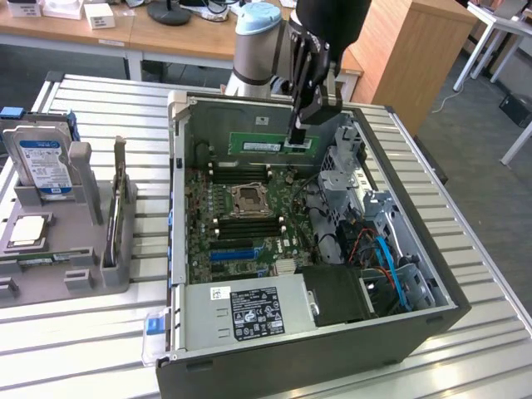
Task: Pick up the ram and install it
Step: 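Pick up the ram and move it above insertion slot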
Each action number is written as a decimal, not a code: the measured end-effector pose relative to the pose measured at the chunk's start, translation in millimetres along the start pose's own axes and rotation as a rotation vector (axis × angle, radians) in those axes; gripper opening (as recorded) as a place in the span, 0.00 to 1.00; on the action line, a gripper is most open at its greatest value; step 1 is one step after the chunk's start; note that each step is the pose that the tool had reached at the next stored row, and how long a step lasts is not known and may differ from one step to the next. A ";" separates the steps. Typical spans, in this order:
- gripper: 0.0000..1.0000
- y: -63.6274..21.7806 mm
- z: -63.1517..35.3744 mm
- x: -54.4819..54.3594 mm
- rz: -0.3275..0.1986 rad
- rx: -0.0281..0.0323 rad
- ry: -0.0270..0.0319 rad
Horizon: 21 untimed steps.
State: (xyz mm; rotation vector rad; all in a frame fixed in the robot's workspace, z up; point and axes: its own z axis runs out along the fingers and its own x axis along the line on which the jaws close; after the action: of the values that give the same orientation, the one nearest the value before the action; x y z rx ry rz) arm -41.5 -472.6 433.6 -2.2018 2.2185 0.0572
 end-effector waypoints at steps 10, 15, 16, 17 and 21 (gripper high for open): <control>0.12 -14.1 -0.2 -0.1 0.000 0.0000 0.0000; 0.12 -14.1 -0.2 -0.1 0.000 0.0000 0.0000; 0.12 -14.1 -0.1 -0.6 0.000 0.0000 -0.0001; 0.12 -14.1 -0.1 -1.6 0.000 0.0000 0.0000; 0.12 -14.0 0.7 -6.7 0.000 0.0000 -0.0019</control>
State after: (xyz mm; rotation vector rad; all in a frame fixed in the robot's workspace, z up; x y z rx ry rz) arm -27.4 -466.0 432.9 -2.2009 2.2175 0.0592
